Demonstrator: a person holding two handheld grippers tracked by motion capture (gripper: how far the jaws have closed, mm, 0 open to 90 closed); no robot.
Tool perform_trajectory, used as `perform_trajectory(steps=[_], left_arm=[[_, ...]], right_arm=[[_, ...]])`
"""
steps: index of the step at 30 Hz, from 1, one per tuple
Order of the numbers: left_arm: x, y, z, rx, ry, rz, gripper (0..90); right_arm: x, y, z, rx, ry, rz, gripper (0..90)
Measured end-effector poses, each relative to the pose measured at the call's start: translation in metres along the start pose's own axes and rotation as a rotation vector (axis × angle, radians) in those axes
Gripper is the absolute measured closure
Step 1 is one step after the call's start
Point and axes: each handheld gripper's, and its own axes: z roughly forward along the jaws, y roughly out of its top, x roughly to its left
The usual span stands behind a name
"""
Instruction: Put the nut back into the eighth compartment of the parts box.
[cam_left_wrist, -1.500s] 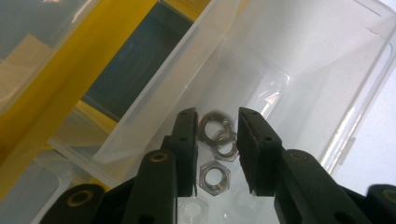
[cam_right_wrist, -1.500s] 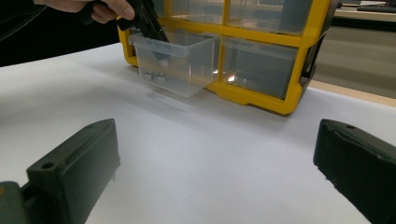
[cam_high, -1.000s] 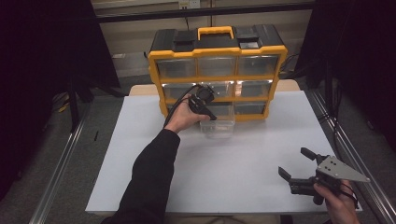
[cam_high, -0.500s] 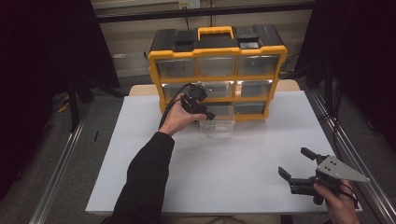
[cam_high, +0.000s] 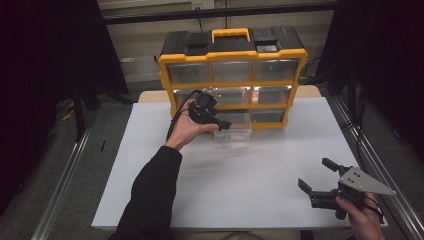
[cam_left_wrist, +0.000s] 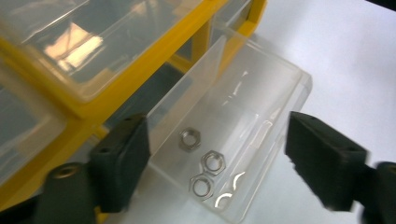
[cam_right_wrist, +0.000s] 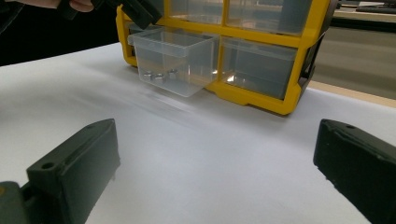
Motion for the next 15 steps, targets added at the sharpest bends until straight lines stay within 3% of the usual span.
perform_trajectory(steps=[2,4,9,11,15], left_arm=[[0.000,-0.004,-0.001,-0.017,0.009,-0.002,17.1],[0.001,-0.008,-0.003,-0.052,0.004,-0.040,15.0],[0.002,-0.016,-0.010,-0.054,0.005,-0.071,7.3],[0.001,-0.021,-0.010,-0.082,0.007,-0.070,5.5],[0.001,-0.029,-0.013,-0.077,0.023,-0.061,4.8]], right_arm=[[0.000,0.000,0.000,0.000,0.000,0.000,0.1],[0.000,0.000,0.000,0.000,0.002,0.001,0.1],[0.000,0.000,0.001,0.000,0.001,0.004,0.1],[0.000,0.000,0.001,0.000,0.000,0.005,0.1],[0.000,0.000,0.001,0.000,0.001,0.005,0.1]])
